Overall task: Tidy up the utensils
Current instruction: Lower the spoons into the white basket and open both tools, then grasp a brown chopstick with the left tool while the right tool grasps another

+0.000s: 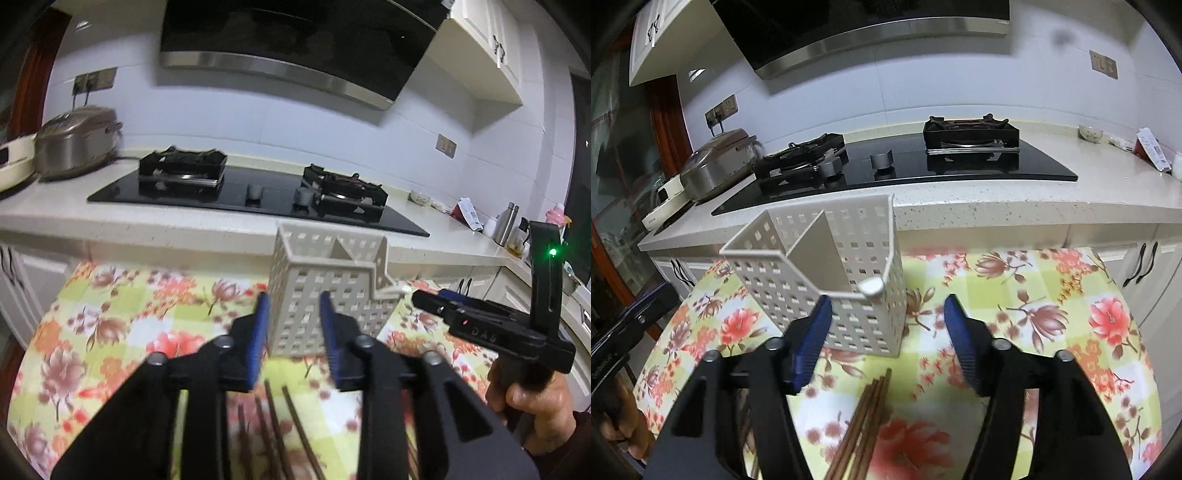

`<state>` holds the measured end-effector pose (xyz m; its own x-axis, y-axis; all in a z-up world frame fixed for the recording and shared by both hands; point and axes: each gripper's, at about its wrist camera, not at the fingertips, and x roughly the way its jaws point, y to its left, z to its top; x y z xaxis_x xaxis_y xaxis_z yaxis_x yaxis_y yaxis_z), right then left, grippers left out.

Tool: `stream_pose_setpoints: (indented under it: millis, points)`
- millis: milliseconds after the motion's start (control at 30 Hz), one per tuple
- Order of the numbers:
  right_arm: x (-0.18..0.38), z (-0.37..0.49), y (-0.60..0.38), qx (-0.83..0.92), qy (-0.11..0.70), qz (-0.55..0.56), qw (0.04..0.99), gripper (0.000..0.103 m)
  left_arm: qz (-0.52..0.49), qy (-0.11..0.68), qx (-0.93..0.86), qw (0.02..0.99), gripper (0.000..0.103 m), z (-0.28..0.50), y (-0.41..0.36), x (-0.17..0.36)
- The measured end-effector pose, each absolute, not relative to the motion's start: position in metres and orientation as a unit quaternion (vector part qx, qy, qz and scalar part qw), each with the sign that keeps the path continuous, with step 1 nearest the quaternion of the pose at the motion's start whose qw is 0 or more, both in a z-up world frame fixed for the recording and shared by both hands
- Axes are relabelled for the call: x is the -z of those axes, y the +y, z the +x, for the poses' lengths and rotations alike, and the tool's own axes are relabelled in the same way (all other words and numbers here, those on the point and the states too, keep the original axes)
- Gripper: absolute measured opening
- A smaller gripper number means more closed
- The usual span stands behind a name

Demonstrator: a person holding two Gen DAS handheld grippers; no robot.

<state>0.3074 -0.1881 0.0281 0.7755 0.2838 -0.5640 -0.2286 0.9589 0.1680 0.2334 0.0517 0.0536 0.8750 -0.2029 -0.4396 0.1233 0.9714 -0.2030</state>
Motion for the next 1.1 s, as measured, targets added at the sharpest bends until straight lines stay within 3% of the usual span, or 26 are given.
stream_pose_setpoints:
  millis: [267, 500, 1100]
  points:
    - [0.003, 0.270, -0.202, -0.129, 0.360, 0.045, 0.923, 0.073, -0.100, 0.305, 0.054, 0.946, 0.034, 0.196, 0.076, -0.015]
    - [0.052, 0.242, -0.205, -0.106, 0.439, 0.052, 0.891, 0.074, -0.085, 0.382, 0.055, 0.919, 0.033, 0.181, 0.071, 0.027]
    - [0.065, 0.257, -0.189, -0.074, 0.470, 0.025, 0.879, 0.076, -0.005, 0.438, 0.020, 0.899, 0.025, 0.204, 0.048, 0.053]
